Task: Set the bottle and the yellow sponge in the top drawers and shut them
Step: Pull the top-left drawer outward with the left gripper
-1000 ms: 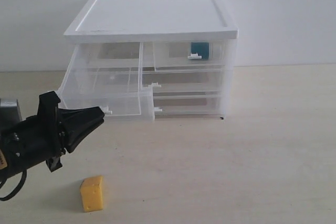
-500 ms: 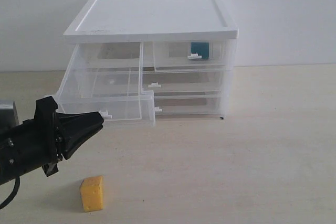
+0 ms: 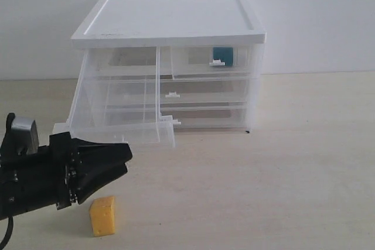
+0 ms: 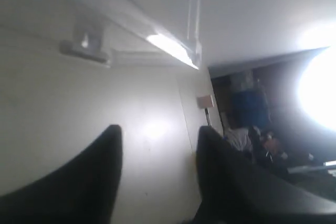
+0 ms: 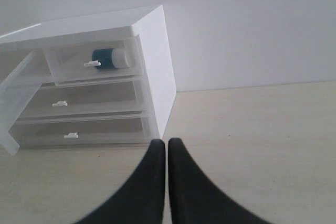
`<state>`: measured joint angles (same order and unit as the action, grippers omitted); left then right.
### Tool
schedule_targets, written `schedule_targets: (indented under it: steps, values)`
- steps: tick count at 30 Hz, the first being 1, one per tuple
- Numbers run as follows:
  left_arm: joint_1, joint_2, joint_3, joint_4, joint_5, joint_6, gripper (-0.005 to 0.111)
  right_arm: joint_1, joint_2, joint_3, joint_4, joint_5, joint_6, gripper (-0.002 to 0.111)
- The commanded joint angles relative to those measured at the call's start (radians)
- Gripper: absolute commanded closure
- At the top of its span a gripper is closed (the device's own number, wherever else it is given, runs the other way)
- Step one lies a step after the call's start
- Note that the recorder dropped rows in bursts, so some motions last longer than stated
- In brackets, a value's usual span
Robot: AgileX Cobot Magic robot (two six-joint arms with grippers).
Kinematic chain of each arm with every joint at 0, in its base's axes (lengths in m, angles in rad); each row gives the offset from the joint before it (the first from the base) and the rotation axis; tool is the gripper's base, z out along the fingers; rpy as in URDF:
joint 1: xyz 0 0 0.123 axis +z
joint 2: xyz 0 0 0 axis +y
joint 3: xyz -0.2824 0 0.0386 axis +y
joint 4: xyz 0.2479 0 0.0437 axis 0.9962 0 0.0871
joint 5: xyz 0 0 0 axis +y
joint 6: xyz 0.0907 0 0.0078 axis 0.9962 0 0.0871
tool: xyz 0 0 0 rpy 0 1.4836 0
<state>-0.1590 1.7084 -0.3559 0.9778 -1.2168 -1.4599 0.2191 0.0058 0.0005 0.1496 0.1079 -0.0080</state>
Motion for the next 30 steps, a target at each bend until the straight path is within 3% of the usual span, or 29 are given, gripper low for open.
schedule_targets:
  steps: [1,2,11,15,18,25,30]
  values:
    - [-0.005,-0.054,0.005,0.171,-0.004,0.014,0.096,0.002,-0.006,0.000,-0.002,-0.006,-0.004,0.108]
    - [-0.005,-0.066,0.005,0.205,-0.004,0.024,0.102,0.002,-0.006,0.000,-0.002,-0.006,-0.004,0.108]
    - [-0.005,-0.241,-0.013,0.428,-0.004,0.127,0.103,0.002,-0.006,0.000,-0.002,-0.008,-0.002,0.108]
    - [-0.018,-0.361,-0.023,0.472,0.277,0.081,0.103,0.002,-0.006,0.000,-0.002,-0.008,-0.002,0.108]
    - [-0.068,-0.450,-0.023,0.476,0.506,0.043,0.103,0.002,-0.006,0.000,-0.002,-0.008,-0.002,0.108]
    - [-0.247,-0.580,-0.021,0.536,0.983,-0.151,0.103,0.002,-0.006,0.000,-0.002,-0.014,-0.002,0.108]
    - [-0.356,-0.584,0.003,0.536,1.197,-0.254,0.103,0.002,-0.006,0.000,-0.002,-0.014,0.000,0.108]
